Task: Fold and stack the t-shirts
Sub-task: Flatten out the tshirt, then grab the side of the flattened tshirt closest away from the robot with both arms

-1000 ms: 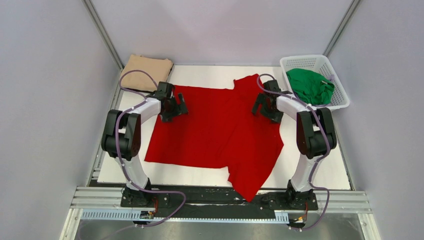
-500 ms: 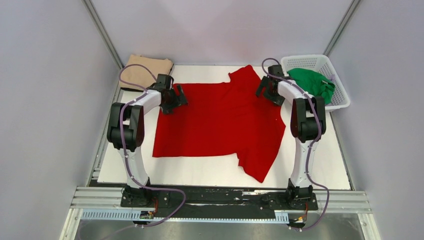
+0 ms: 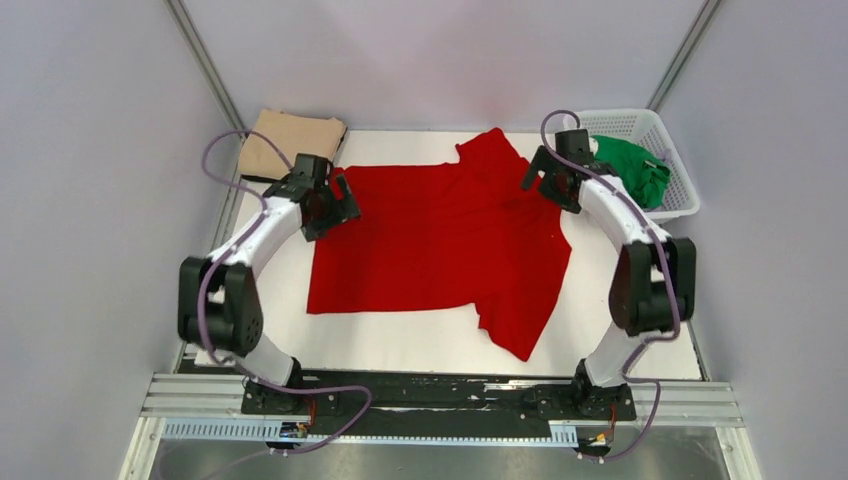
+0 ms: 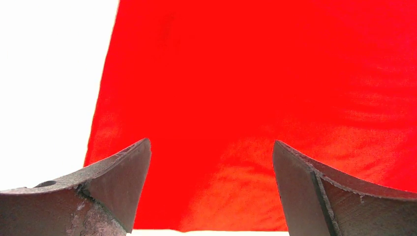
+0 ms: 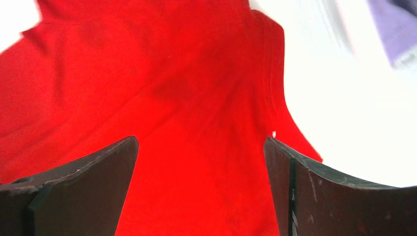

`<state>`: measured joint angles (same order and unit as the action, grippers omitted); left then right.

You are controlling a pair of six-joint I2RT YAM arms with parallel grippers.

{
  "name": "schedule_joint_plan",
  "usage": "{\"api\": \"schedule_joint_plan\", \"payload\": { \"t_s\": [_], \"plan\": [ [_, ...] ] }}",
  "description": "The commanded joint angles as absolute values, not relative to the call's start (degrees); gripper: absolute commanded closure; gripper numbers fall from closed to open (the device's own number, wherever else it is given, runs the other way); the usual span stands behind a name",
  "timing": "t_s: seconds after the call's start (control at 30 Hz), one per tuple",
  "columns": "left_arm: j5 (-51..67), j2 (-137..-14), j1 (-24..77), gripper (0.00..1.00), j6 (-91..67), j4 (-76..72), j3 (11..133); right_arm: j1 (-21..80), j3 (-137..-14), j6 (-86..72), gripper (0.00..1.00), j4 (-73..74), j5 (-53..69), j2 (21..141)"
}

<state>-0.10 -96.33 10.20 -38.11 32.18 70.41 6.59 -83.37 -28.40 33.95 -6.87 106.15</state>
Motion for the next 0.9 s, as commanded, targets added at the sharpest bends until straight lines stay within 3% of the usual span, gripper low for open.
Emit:
{"api": "schedule_joint_plan", "payload": {
  "t_s": [0.0,0.2,0.4,0.5,0.73,0.87],
  "plan": [
    [-7.89,-80.57,10.63,0.00,-42.96,41.47,62.71,7.45,-74.52,-30.58,0.00,29.43,-5.68,90.31],
    [-14.81,-64.35,10.55,0.00,-50.37,51.52,50.56,6.87,-61.16,-36.42,0.00,25.26,-7.62,76.73],
    [-15.67,-55.80,9.57,0.02,-57.24,52.35,39.66,6.04,-57.11,-35.82,0.00,24.36,-6.85,71.78],
    [-13.14,-55.50,8.63,0.14,-59.56,47.86,35.41,5.93,-56.30,-34.72,0.00,24.13,-5.18,71.46],
    [-12.87,-62.63,7.59,0.29,-62.20,40.92,32.24,5.94,-55.14,-33.71,0.00,24.10,-3.90,71.21],
    [-12.31,-66.35,6.80,0.44,-62.02,37.44,31.73,5.91,-54.72,-32.74,0.00,24.14,-4.41,71.09]
  ]
}}
